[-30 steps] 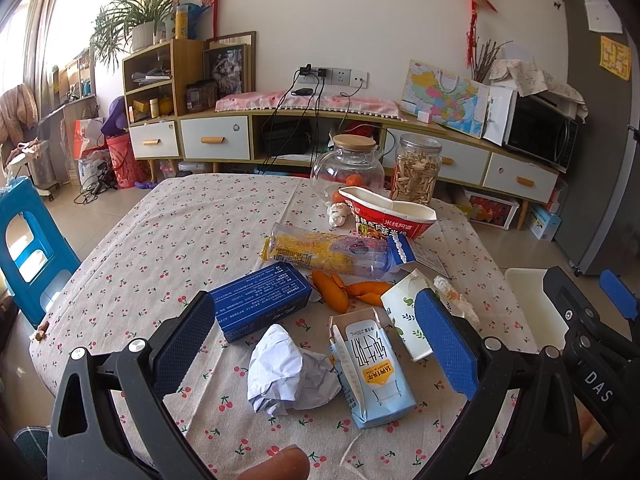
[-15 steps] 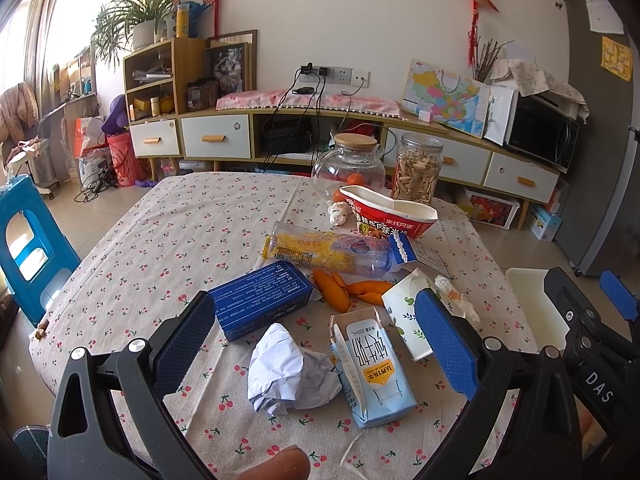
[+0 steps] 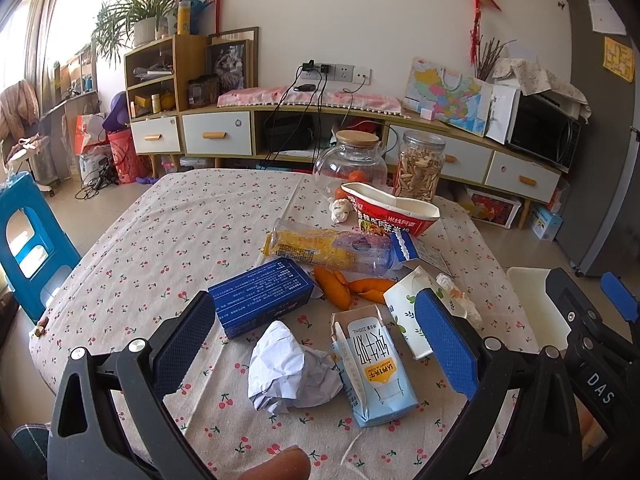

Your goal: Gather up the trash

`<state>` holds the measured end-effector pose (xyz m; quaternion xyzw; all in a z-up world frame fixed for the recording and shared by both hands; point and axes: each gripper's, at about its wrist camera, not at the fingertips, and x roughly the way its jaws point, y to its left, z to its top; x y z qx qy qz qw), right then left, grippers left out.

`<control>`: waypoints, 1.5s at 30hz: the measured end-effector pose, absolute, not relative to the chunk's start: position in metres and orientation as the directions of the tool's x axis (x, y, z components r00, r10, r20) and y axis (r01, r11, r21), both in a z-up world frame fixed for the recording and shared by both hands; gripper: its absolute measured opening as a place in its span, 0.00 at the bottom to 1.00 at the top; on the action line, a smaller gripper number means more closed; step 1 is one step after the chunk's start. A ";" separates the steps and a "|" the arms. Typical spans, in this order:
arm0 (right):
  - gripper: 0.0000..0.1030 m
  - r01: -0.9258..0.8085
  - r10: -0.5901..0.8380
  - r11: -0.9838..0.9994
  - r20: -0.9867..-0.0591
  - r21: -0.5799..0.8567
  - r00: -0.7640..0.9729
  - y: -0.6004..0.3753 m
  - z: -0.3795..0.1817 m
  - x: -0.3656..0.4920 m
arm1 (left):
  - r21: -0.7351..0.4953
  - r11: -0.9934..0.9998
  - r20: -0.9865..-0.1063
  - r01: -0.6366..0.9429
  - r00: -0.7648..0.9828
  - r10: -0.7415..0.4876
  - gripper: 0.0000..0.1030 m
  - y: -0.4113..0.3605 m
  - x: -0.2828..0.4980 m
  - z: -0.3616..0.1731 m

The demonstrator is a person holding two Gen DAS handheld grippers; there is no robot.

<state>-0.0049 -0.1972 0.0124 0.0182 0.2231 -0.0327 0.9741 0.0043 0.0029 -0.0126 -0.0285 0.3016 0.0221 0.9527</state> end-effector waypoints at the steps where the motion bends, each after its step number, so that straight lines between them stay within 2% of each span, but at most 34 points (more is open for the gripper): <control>1: 0.93 0.072 -0.055 0.997 -0.437 0.021 0.898 -0.197 0.013 -0.005 | -0.041 0.997 -0.577 -0.060 0.816 0.025 0.94 0.003 0.005 -0.012; 9: 0.93 0.070 -0.052 0.997 -0.444 0.023 0.894 -0.193 0.006 -0.003 | -0.046 0.997 -0.584 -0.061 0.812 0.023 0.94 0.005 0.006 -0.013; 12: 0.93 0.052 -0.025 0.998 -0.477 0.043 0.879 -0.193 0.007 0.003 | -0.052 0.997 -0.598 -0.063 0.801 0.019 0.94 0.012 0.013 -0.008; 16: 0.93 0.012 0.031 0.997 -0.508 0.081 0.861 -0.194 0.026 0.015 | -0.150 0.985 -0.610 -0.085 0.792 -0.024 0.94 0.045 0.025 0.016; 19: 0.93 -0.038 0.075 0.996 -0.545 0.079 0.835 -0.192 0.042 0.037 | -0.227 0.974 -0.678 -0.024 0.722 -0.140 0.94 0.062 0.046 0.022; 22: 0.93 -0.080 0.117 0.993 -0.590 0.089 0.799 -0.193 0.040 0.057 | -0.228 0.974 -0.821 0.009 0.535 -0.197 0.94 0.064 0.068 -0.008; 25: 0.93 -0.095 0.170 0.984 -0.645 0.149 0.745 -0.203 0.015 0.069 | -0.206 0.975 -0.907 -0.086 0.390 -0.157 0.94 0.073 0.071 -0.055; 29: 0.93 -0.062 0.286 0.949 -0.764 0.308 0.579 -0.217 -0.027 0.087 | -0.288 0.941 -0.914 -0.179 0.343 -0.215 0.94 0.080 0.068 -0.078; 31: 0.93 -0.067 0.378 0.911 -0.761 0.406 0.527 -0.221 -0.034 0.090 | -0.259 0.950 -0.917 -0.176 0.353 -0.184 0.94 0.071 0.069 -0.078; 35: 0.93 -0.064 0.412 0.896 -0.769 0.439 0.489 -0.219 -0.038 0.086 | -0.178 0.968 -0.933 -0.179 0.342 -0.108 0.93 0.057 0.076 -0.086; 37: 0.93 -0.071 0.426 0.893 -0.784 0.444 0.452 -0.215 -0.043 0.084 | -0.138 0.974 -0.939 -0.178 0.337 -0.071 0.75 0.057 0.081 -0.089; 38: 0.93 -0.076 0.428 0.894 -0.792 0.442 0.434 -0.212 -0.047 0.083 | -0.125 0.976 -0.941 -0.177 0.332 -0.060 0.72 0.058 0.083 -0.090; 40: 0.93 -0.082 0.425 0.899 -0.809 0.430 0.406 -0.208 -0.053 0.083 | -0.130 0.976 -0.946 -0.174 0.318 -0.069 0.57 0.060 0.087 -0.094; 42: 0.93 -0.092 0.439 0.894 -0.818 0.438 0.372 -0.201 -0.060 0.084 | -0.155 0.976 -0.941 -0.154 0.323 -0.098 0.49 0.059 0.087 -0.095; 45: 0.93 -0.120 0.494 0.868 -0.814 0.482 0.304 -0.189 -0.070 0.084 | -0.121 0.986 -0.930 -0.112 0.359 -0.074 0.43 0.055 0.082 -0.087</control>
